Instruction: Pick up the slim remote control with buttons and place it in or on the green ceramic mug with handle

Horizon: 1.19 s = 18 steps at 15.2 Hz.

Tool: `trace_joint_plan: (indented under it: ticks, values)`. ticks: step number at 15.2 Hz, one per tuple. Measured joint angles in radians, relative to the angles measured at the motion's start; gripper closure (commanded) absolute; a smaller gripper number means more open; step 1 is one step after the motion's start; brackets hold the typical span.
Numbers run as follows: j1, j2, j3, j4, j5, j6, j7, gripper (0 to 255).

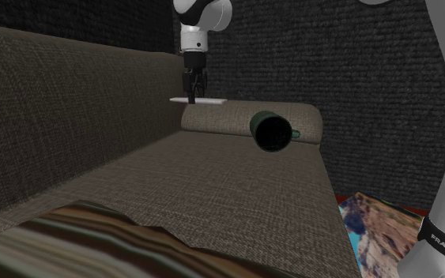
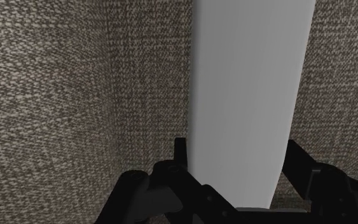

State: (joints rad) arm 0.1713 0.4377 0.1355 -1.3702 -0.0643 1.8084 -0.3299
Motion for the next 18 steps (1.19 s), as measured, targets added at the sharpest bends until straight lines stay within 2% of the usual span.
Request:
trace_joint_plan:
  ticks: [9, 13, 18]
  values:
    - [0.007, 0.011, 0.001, 0.137, -0.001, -0.125, -0.001, 255]
    - [-0.030, -0.119, -0.004, -0.044, 0.017, -0.074, -0.036, 255]
    - [-0.083, -0.326, -0.026, -0.323, 0.047, 0.001, -0.108, 255]
